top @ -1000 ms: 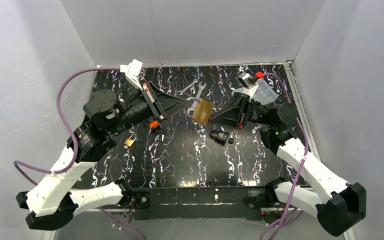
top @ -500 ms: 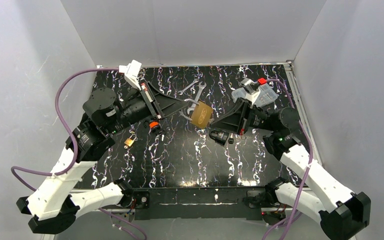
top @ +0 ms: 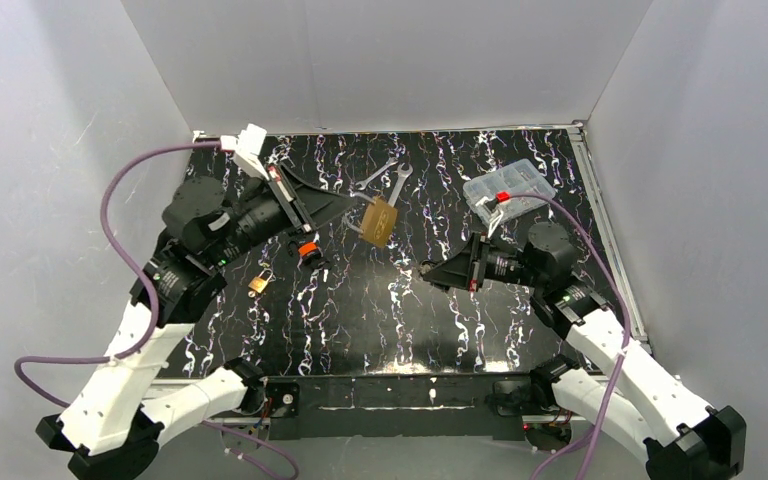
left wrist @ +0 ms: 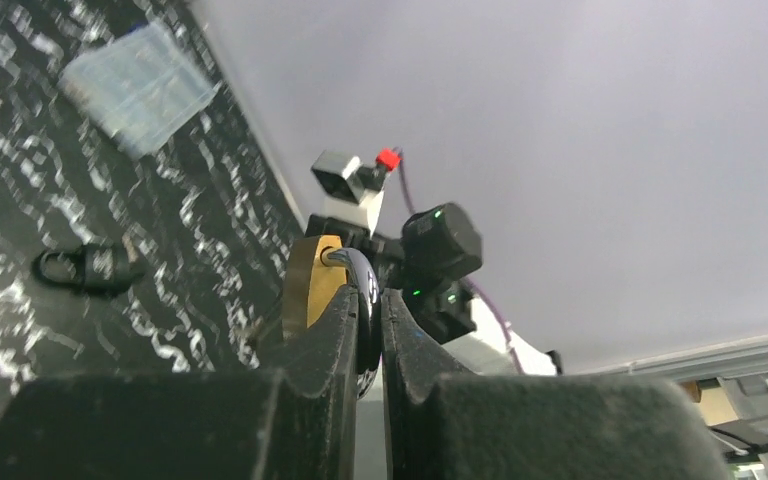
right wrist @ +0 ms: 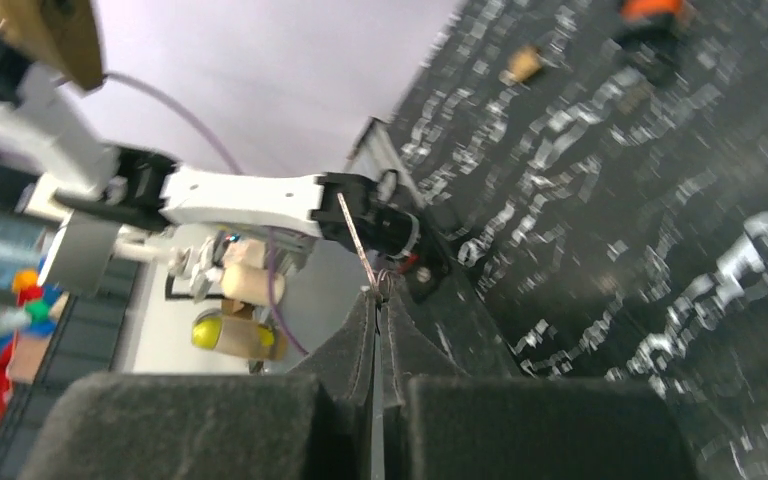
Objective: Lock with the key
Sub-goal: Lock the lock, then place the lock at the center of the board, then place the key at the center of the board.
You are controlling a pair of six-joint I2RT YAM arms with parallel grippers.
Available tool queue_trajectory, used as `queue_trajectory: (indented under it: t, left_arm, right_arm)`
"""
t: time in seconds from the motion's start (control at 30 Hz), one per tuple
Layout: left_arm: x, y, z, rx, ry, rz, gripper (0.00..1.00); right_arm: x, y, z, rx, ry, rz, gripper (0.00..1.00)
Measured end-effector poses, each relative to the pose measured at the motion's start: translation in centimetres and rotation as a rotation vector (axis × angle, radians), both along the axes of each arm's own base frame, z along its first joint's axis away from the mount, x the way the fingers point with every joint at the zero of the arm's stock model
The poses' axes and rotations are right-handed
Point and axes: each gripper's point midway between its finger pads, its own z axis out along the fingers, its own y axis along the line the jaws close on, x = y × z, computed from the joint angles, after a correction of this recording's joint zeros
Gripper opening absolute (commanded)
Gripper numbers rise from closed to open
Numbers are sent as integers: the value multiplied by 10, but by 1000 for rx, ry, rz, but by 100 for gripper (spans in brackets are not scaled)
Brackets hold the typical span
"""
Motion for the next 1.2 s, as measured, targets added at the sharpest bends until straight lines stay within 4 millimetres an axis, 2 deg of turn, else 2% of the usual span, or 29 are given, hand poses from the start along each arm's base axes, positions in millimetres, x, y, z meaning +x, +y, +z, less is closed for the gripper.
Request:
queue_trajectory:
  t: [0.1, 0.2, 0.27, 0.33, 0.4, 0.53, 0.67, 0.83, 1.03, 1.2]
  left_arm:
    - [7, -6, -39, 46, 71, -21, 0]
    - [18, -19, -97, 119, 193, -68, 0]
    - [26, -30, -143, 170, 289, -104, 0]
    - [30, -38, -185, 212, 380, -136, 0]
    - [29, -45, -226, 243, 469, -172, 0]
    - [25, -53, -282, 257, 581, -225, 0]
    - [23, -64, -320, 213, 652, -272, 0]
    - [21, -74, -366, 161, 754, -316, 0]
    - [19, -81, -380, 114, 785, -374, 0]
    - [13, -75, -392, 173, 804, -385, 0]
  right_arm:
    - [8, -5, -38, -98, 116, -70, 1]
    - [4, -14, -93, -210, 266, -125, 1]
    - [-4, -24, -130, -292, 380, -157, 1]
    - [-10, -30, -150, -339, 448, -179, 1]
    - [-13, -33, -162, -367, 494, -196, 1]
    - [-10, -35, -175, -404, 548, -237, 1]
    - [-4, -38, -198, -439, 591, -293, 1]
    - [0, -48, -237, -532, 658, -364, 1]
    - [11, -47, -247, -522, 622, -398, 1]
    - [15, -48, -250, -522, 612, -415, 1]
